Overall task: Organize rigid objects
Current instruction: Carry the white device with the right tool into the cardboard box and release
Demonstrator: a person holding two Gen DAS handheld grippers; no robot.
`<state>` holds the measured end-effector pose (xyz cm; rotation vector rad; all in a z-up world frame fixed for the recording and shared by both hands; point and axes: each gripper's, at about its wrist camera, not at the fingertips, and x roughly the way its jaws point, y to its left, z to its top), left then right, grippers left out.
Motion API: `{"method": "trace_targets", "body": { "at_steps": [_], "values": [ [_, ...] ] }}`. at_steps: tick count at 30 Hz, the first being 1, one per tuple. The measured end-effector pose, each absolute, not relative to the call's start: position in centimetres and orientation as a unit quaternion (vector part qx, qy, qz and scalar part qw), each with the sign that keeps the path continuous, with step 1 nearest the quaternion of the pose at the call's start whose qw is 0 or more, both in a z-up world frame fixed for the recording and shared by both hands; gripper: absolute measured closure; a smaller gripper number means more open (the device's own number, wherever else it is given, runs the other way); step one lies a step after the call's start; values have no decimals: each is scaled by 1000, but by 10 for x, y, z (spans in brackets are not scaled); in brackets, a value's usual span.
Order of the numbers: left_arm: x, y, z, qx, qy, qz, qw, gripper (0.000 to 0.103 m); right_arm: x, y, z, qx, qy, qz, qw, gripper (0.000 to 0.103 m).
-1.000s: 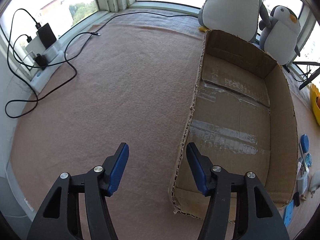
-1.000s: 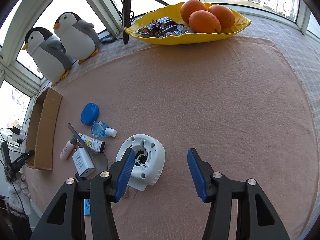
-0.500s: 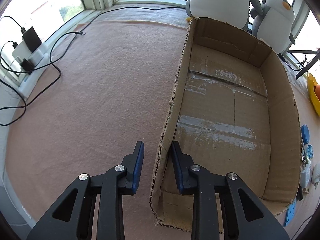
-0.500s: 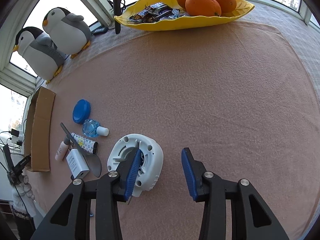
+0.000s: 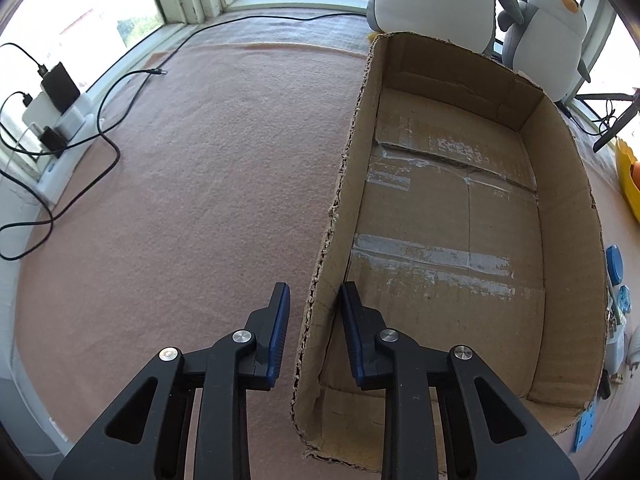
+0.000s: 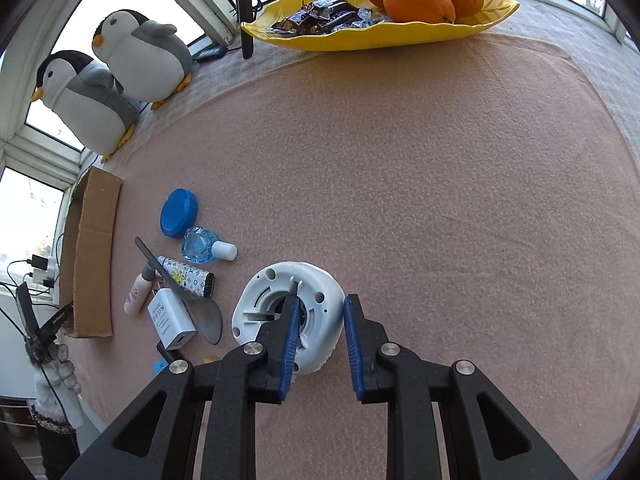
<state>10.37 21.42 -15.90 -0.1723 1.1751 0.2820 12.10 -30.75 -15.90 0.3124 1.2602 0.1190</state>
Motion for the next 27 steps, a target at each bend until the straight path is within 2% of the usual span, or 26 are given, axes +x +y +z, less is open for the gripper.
{"method": "trace_targets", "body": {
  "at_steps": [7, 14, 21, 27],
  "values": [
    [103, 217, -158, -81, 561, 109, 817, 79, 96, -303, -148, 163, 554, 28, 816, 84],
    [106, 214, -158, -54, 566, 88, 818, 80, 75, -277, -107, 150, 496, 22, 855, 84],
    [106, 218, -159, -54, 562, 64, 823, 80, 67, -199, -59, 110, 450, 85, 882, 84],
    [105, 221, -160, -60, 557, 53, 827, 80, 78, -119, -47, 77, 438, 151, 883, 84]
  ]
}}
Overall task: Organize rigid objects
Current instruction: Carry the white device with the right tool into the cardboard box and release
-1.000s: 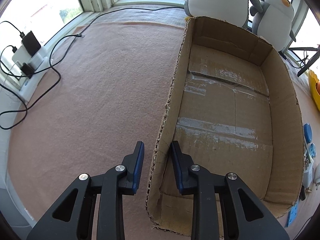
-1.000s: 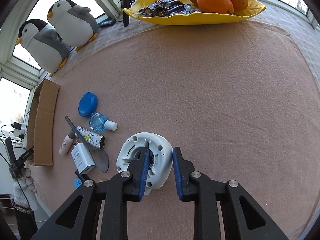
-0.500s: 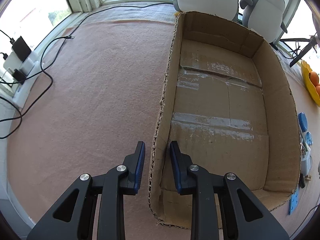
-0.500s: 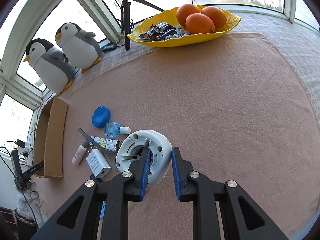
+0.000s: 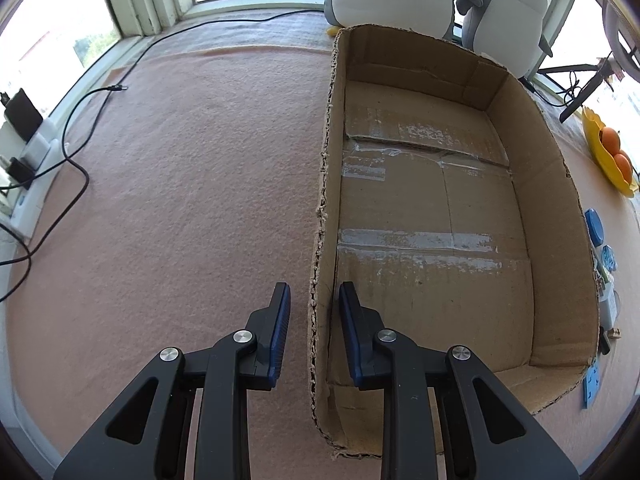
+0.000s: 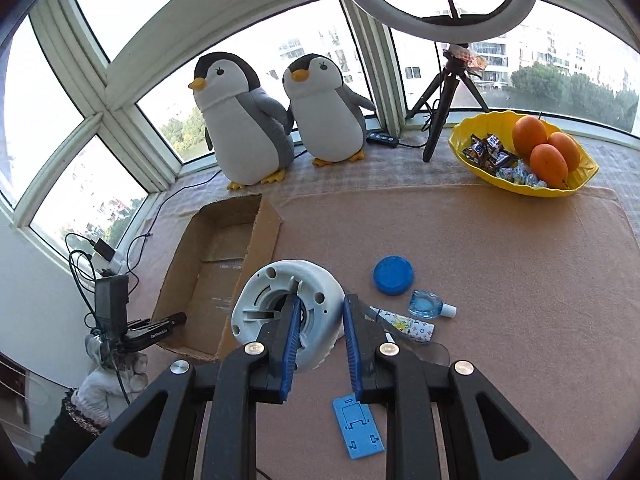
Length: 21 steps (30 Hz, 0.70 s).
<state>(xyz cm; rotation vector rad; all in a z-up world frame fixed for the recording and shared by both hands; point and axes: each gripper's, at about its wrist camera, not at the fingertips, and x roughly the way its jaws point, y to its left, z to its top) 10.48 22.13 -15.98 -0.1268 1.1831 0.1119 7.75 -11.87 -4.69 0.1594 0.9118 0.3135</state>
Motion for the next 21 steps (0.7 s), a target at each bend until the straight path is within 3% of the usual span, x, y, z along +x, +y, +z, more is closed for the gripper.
{"method": "trace_targets", "body": {
  "at_steps": [11, 21],
  "values": [
    [104, 224, -160, -57, 554, 39, 830, 80, 95, 1, -88, 33, 471, 217, 855, 84],
    [100, 215, -158, -32, 543, 45, 838, 80, 107, 33, -117, 18, 489, 218, 844, 84]
  ]
}}
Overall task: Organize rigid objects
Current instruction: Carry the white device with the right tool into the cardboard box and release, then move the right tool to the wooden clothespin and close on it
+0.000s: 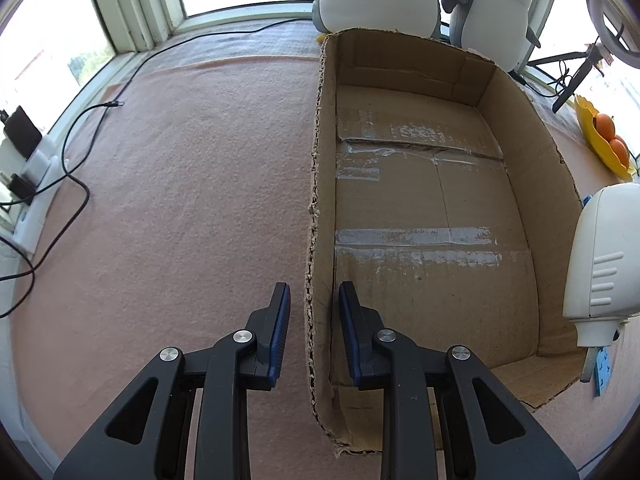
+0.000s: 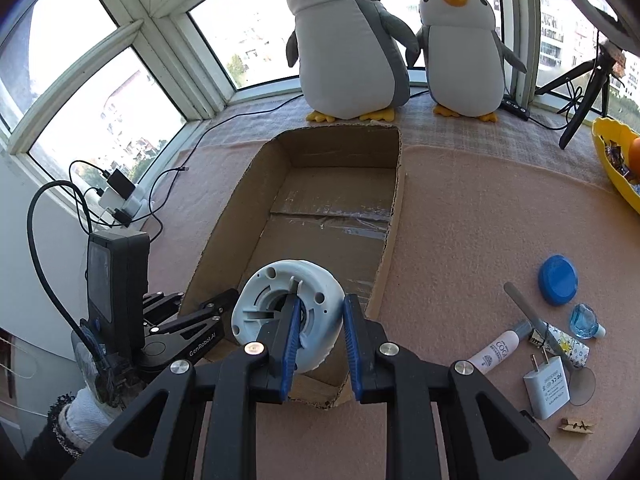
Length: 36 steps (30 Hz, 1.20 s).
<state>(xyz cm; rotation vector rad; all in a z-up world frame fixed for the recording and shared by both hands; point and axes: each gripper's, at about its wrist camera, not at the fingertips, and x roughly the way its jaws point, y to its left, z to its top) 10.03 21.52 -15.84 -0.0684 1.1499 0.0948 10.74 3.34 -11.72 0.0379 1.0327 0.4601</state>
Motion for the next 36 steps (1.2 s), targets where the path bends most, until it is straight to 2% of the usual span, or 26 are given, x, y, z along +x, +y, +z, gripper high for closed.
{"method": "trace_targets", "body": {
  "at_steps": [7, 11, 19, 27, 33, 36],
  "values": [
    [99, 210, -158, -19, 540, 51, 840, 80, 113, 37, -123, 19, 496, 233, 836, 81],
    [99, 209, -159, -19, 540, 54, 840, 80, 109, 36, -115, 12, 479, 238, 845, 60],
    [99, 207, -158, -13, 538, 60, 841, 80, 101, 9, -100, 25, 462, 235, 855, 57],
    [98, 206, -158, -9, 537, 63, 841, 80, 84, -73, -58, 46, 415, 185, 890, 56],
    [99, 205, -158, -5, 536, 64, 842, 80, 68, -143, -36, 40, 391, 132, 910, 51],
    [100, 205, -158, -4, 537, 65, 841, 80, 61, -169, -36, 30, 396, 119, 910, 43]
  ]
}}
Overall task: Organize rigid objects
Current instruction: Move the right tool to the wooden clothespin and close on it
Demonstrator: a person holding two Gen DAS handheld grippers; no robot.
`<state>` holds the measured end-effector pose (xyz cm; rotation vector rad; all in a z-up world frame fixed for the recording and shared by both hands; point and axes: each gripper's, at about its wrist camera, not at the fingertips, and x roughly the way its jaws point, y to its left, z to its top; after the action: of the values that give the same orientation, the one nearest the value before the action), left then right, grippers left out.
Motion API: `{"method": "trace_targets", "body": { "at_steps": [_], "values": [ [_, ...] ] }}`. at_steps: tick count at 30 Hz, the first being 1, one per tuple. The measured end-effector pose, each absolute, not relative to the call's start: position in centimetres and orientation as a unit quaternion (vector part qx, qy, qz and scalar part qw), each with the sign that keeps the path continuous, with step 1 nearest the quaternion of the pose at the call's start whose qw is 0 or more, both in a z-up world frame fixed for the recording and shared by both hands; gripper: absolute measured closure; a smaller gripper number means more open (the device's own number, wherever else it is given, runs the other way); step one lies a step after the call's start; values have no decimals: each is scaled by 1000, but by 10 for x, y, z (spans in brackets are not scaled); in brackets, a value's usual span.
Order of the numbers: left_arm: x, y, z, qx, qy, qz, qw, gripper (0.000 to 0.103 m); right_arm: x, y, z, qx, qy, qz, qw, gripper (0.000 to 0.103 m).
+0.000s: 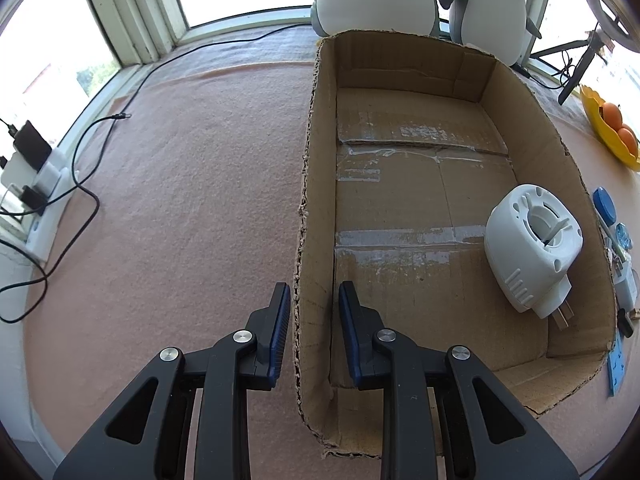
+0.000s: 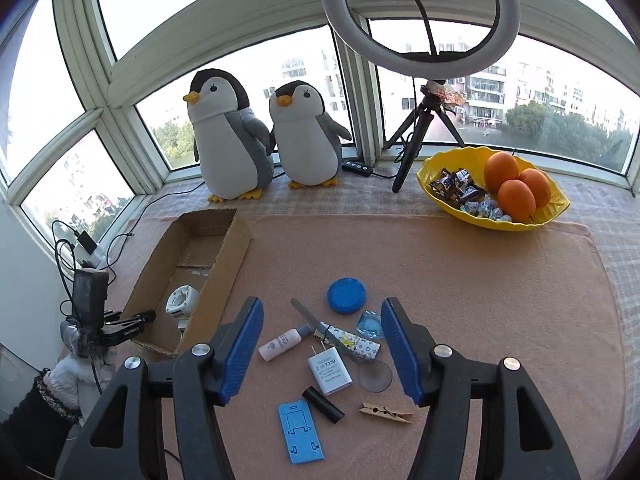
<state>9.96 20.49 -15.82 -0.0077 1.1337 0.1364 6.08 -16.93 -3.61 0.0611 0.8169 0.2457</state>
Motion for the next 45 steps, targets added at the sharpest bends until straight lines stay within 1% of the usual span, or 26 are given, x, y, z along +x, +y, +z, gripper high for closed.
{"method": "trace_targets", "body": {
  "at_steps": [6, 13, 15, 17, 20, 27, 31, 35, 39, 41, 45],
  "values": [
    [102, 204, -159, 4, 538, 67, 841, 80, 45, -194, -64, -30, 439, 108, 892, 43],
    [102, 204, -159, 2, 538, 69, 840, 80, 43, -192, -105, -91, 494, 124, 856, 43],
    [102, 204, -159, 0, 538, 68, 840, 80, 45, -188, -114, -107, 506, 133, 846, 47],
    [102, 205, -159, -1, 539, 67, 840, 80, 47, -183, -122, -123, 516, 138, 836, 55],
    [102, 205, -159, -2, 539, 68, 840, 80, 50, -179, -135, -136, 533, 149, 821, 62],
    [101, 206, -159, -7, 537, 68, 840, 80, 55, -166, -160, -183, 557, 160, 794, 63],
    [101, 206, -159, -6, 538, 69, 840, 80, 60, -159, -169, -207, 561, 155, 786, 65],
    [101, 206, -159, -6, 538, 68, 840, 80, 66, -156, -177, -215, 571, 147, 779, 71],
    [100, 206, -159, -6, 537, 68, 841, 80, 68, -156, -180, -216, 572, 141, 779, 73],
    [100, 206, -159, -7, 537, 68, 841, 80, 69, -157, -179, -212, 573, 139, 780, 77],
    [100, 205, -159, -7, 537, 68, 841, 80, 71, -158, -178, -207, 575, 140, 779, 80]
  ]
}}
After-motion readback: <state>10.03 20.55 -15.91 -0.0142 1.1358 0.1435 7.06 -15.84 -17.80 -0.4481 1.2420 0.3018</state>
